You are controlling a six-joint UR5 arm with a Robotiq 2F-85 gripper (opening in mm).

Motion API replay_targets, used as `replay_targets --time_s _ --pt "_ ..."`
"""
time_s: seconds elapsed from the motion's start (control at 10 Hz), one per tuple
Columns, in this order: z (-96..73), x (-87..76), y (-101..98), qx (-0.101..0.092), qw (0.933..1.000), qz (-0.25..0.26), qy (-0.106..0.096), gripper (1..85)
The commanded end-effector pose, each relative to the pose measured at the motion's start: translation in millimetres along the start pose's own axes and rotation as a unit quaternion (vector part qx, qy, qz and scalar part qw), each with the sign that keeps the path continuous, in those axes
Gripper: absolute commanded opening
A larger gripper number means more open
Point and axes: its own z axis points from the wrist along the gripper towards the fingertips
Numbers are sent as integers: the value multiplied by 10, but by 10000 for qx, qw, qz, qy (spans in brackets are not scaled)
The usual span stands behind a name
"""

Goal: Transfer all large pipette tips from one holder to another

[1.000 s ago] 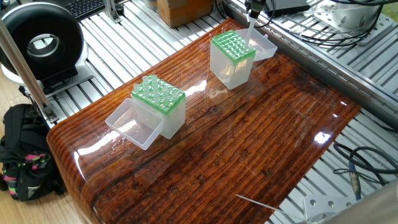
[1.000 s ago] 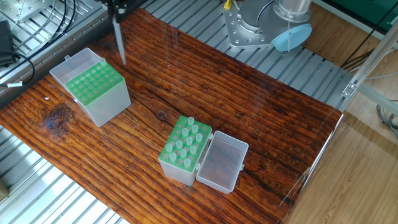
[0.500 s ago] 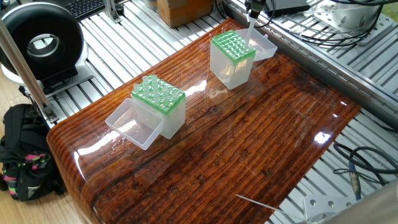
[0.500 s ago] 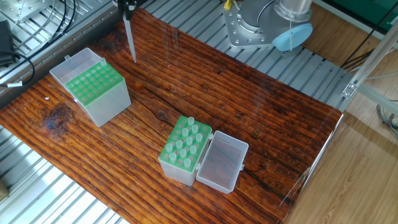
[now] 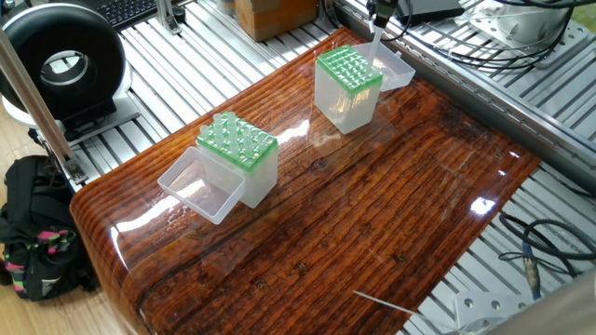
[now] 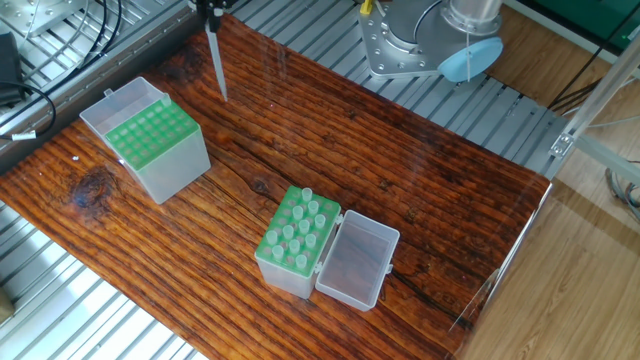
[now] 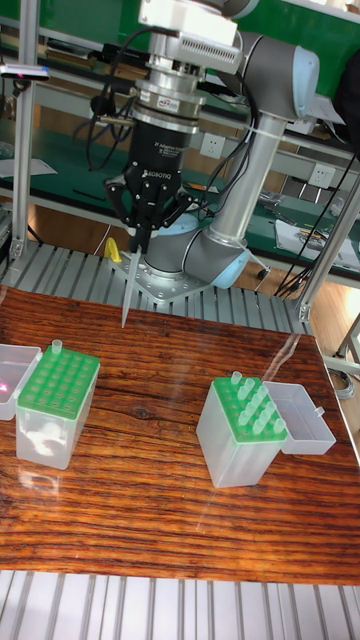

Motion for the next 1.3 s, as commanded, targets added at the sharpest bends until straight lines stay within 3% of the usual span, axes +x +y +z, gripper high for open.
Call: replay_targets --time_s 0.0,0.3,0.6,0.8,1.0,1.2 --pt "-17 9 81 -145 9996 261 17 10" --pt "-18 15 108 -198 9990 397 32 10" --pt "6 -289 -28 -336 9984 455 60 10" --pt "62 -364 -96 -252 9988 416 71 10" --pt "59 -307 -69 -292 9966 751 192 10" --pt "64 -319 -175 -87 9957 909 156 10"
